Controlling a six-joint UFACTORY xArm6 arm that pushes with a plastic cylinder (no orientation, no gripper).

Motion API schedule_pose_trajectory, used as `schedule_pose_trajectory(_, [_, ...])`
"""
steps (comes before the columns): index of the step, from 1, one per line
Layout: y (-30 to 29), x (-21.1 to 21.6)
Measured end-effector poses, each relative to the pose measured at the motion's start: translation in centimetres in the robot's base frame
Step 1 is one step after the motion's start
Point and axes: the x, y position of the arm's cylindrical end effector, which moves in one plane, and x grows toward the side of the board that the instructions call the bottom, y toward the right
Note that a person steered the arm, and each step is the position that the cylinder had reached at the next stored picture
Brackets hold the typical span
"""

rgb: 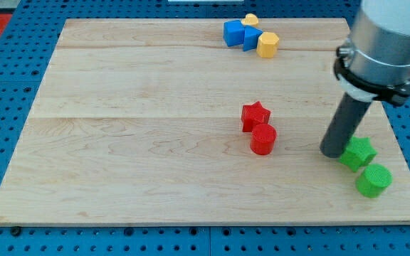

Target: Nudge the red star a bit left

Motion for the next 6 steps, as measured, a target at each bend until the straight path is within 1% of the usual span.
schedule_pose_trajectory(1, [1.2, 0.0])
schedule_pose_trajectory(2, [-2.1, -2.7])
schedule_pose_trajectory(3, [-6.7, -8.0])
schedule_pose_trajectory(4, [-14.6, -9.9])
schedule_pose_trajectory(5, [-19.4, -8.5])
schedule_pose_trajectory(6, [-18.5, -6.0])
